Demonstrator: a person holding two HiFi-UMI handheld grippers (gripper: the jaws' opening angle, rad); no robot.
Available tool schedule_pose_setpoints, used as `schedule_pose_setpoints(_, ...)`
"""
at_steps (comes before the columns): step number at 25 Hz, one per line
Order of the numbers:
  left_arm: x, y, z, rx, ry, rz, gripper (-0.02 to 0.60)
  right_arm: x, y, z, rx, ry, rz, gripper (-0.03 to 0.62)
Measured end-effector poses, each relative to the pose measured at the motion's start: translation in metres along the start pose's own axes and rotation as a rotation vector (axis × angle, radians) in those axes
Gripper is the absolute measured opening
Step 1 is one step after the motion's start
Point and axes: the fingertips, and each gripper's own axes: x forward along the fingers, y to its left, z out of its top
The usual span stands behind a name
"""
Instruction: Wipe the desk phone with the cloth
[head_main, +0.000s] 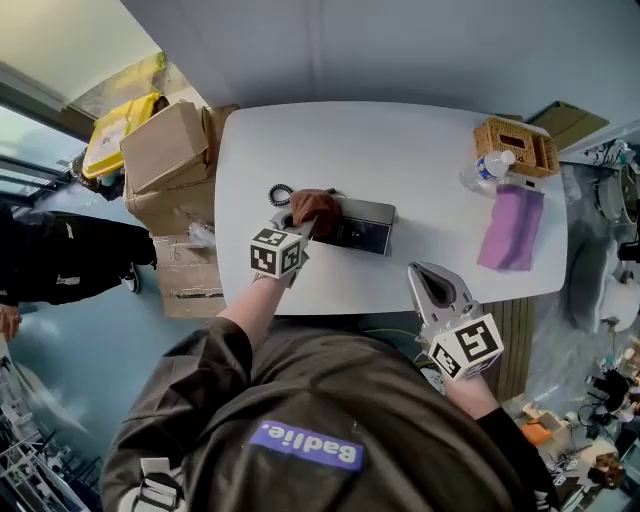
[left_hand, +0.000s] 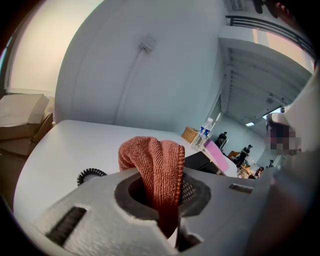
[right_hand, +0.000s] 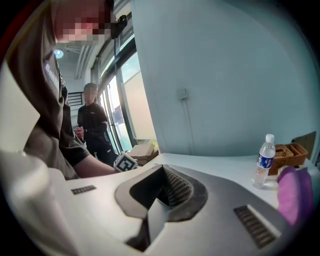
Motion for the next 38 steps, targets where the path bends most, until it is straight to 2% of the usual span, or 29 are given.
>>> schedule_pose_setpoints(6,-0.07,-0.057,0.052,-0.005,-0.156,-0.037,0.032,0.018,0.014,0.018,-0.017,-0.07,0.121,0.026)
schedule_pose_setpoints(9,-0.112,-0.077,0.072,0.011,-0.229,-0.015,0.032,0.034,0.026,0.017,-0.016,-0.087,0.205,0.026)
schedule_pose_setpoints(14,-0.187,-0.094,0.078,-0.014,-0.319,0.069,0.032,0.051,0.07,0.01,-0.03,-0.067,0.332,0.026)
schedule_pose_setpoints(17,-0.217,-0.109,0.07,-0.019,-0.351,0.074,0.032,0.049,0.099,0.0,-0.051,-0.043,0.373,0.026)
schedule_pose_setpoints(22,-0.261,-0.128,0.053,-0.011,-0.383,-0.008,0.032,0.036,0.146,-0.006,-0.087,-0.033,0.344,0.026)
schedule_pose_setpoints(31,-0.347,-0.131,0.018,0.079,-0.429,-0.154,0.032,0.01,0.248,-0.02,-0.105,-0.028,0.188,0.026)
schedule_pose_setpoints(38,-0.389,-0.14,0.01,0.11,-0.462,-0.218,0.032,-0.002,0.298,-0.022,-0.125,-0.044,0.142,0.026)
